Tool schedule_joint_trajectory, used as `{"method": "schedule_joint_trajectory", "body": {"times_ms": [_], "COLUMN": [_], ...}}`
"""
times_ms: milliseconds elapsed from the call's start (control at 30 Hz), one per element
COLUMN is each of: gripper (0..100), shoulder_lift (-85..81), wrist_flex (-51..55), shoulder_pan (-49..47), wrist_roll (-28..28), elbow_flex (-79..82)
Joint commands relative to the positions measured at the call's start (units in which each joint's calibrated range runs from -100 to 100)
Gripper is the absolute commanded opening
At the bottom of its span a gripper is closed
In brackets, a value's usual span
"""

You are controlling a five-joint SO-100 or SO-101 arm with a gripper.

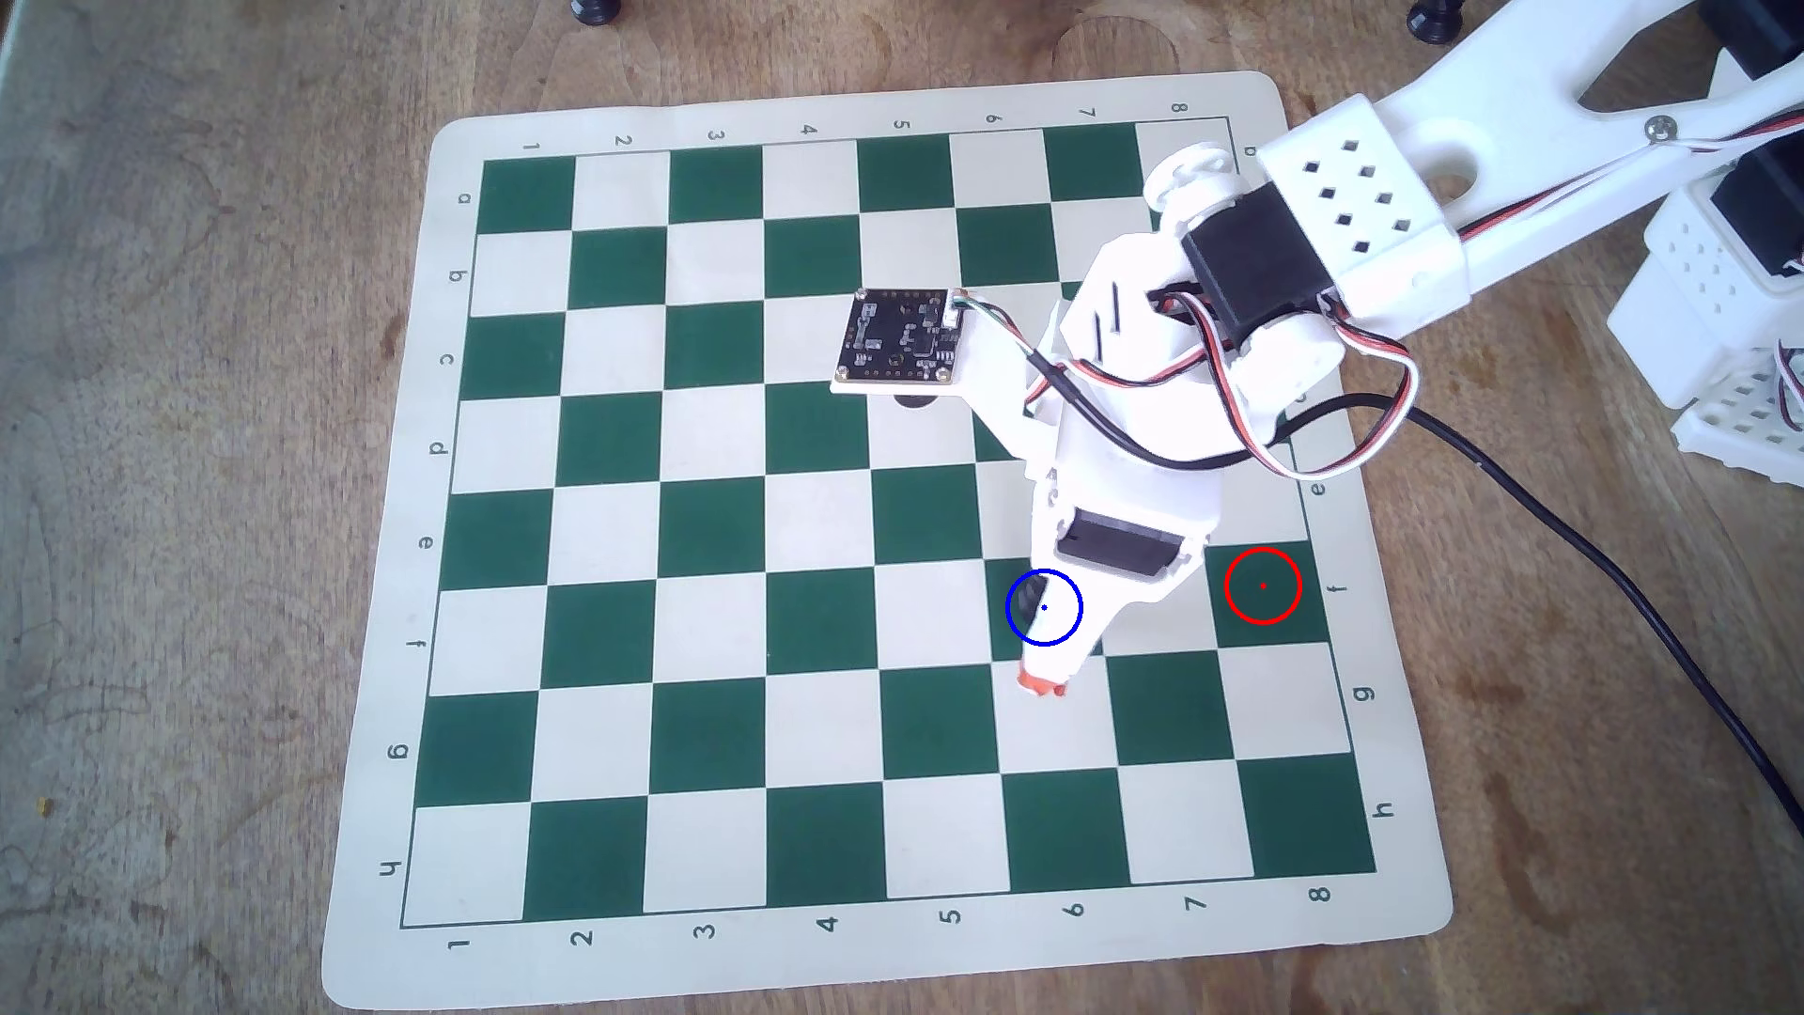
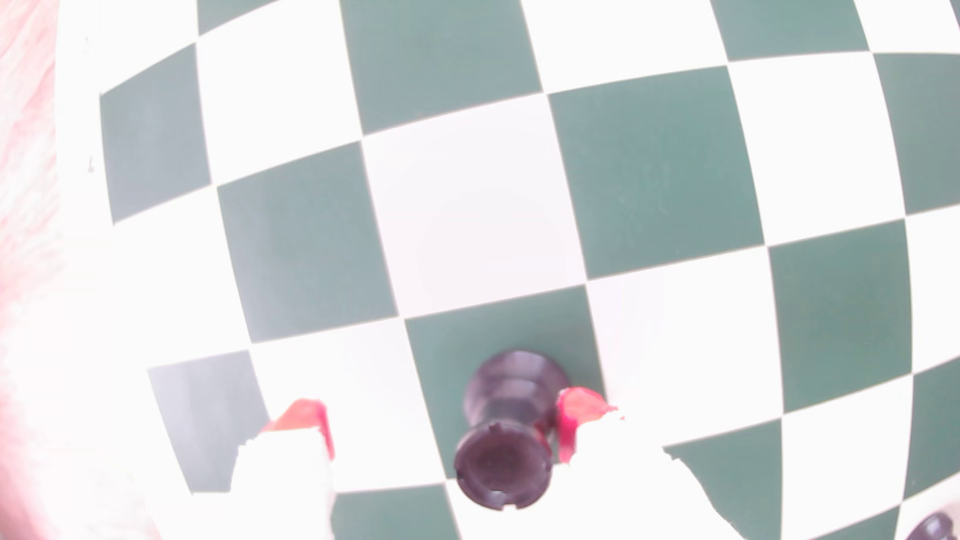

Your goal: Move the chess piece from red to blue

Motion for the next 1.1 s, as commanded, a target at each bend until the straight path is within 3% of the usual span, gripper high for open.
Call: {"method": "schedule_joint_trajectory", "body": {"times_ms": [0,333,433,500,767,1067], "gripper": [25,26,16,1,0,0], "shoulder_lift": [-5.2,-22.86,-32.88,-38.74,-65.99,-87.97], "wrist_flex": [-0.61,7.99,13.23,14.46,15.85,-30.09], "shoulder_pan": [0.67,3.72,3.64,3.09,7.4,17.8], "wrist_roll": [-0.1,3.81,5.91,6.3,11.09,14.31], "elbow_flex": [-0.29,2.79,2.79,2.97,12.85,49.94]}}
